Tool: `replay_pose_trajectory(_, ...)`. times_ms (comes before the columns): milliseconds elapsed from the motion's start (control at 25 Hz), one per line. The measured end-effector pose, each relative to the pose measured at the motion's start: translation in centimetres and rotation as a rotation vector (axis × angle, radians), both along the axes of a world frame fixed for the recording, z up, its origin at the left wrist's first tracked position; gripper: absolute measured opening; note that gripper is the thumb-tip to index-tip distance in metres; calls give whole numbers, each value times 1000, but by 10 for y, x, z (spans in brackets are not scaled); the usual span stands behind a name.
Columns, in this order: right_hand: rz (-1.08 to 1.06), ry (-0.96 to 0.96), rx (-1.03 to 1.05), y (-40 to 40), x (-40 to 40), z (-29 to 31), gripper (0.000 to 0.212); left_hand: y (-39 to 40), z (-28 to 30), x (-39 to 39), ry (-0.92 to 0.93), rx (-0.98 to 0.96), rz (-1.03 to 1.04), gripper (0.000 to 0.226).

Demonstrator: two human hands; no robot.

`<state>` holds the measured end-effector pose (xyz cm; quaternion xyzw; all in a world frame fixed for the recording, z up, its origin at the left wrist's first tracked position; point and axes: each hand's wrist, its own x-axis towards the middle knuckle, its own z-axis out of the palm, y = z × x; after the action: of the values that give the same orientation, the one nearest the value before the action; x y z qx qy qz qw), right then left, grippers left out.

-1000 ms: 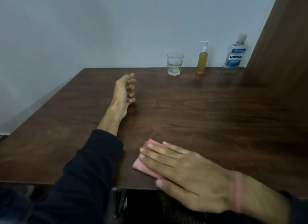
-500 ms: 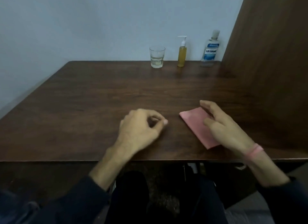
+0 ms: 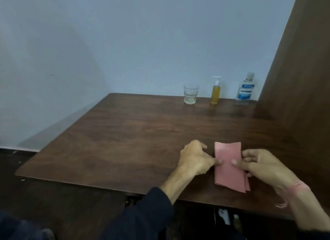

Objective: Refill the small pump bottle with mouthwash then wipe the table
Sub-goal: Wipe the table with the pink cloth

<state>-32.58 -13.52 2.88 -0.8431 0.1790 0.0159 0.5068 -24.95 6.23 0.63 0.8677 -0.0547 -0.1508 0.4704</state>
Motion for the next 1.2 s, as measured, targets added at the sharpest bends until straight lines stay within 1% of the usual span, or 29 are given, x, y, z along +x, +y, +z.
replay_pose_trajectory(40, 13, -31, 33, 7, 10, -1, 16, 8, 0, 11, 42, -36, 7, 66)
replay_pose_trajectory(120, 60, -76, 84, 31, 34, -2, 22, 30, -1, 35, 69, -77, 28, 50)
replay_pose_trajectory(200, 68, -120, 60, 53, 72, -2, 30, 53, 2, 63, -13, -58, 67, 32)
replay_pose_trajectory(280, 28, -183, 22, 74, 118, -2, 39, 74, 10, 95, -139, 41, 126, 19)
replay_pose_trajectory(320, 16, -216, -26, 85, 142, -3, 41, 83, 13, 113, -191, 108, 153, 18)
replay_pose_trajectory(440, 1, -316, -205, 110, 212, -10, 31, 98, 11, 170, -299, 229, 242, 25)
replay_pose_trajectory(520, -5, -349, -280, 121, 254, -16, 25, 102, 1, 208, -377, 237, 291, 23)
replay_pose_trajectory(560, -9, -352, -313, 125, 275, -18, 22, 103, -3, 228, -401, 222, 321, 27)
replay_pose_trajectory(600, -18, -363, -350, 127, 296, -20, 18, 104, -8, 250, -414, 194, 339, 30)
replay_pose_trajectory(680, -34, -397, -458, 129, 336, -22, 8, 101, -14, 293, -432, 158, 358, 28)
replay_pose_trajectory(760, -34, -420, -548, 132, 366, -23, 14, 95, -14, 329, -430, 134, 367, 22)
replay_pose_trajectory(880, 21, -383, -700, 134, 401, -23, 26, 87, -15, 373, -438, 106, 376, 18)
replay_pose_trajectory(960, 69, -327, -791, 138, 416, -23, 23, 86, -18, 393, -447, 105, 396, 19)
replay_pose_trajectory(1080, 105, -252, -894, 145, 422, -22, 26, 84, -20, 402, -469, 137, 396, 17)
replay_pose_trajectory(1160, 124, -238, -899, 147, 420, -21, 32, 87, -21, 396, -482, 147, 393, 13)
replay_pose_trajectory(1200, 138, -231, -885, 147, 417, -19, 37, 89, -21, 391, -490, 155, 393, 14)
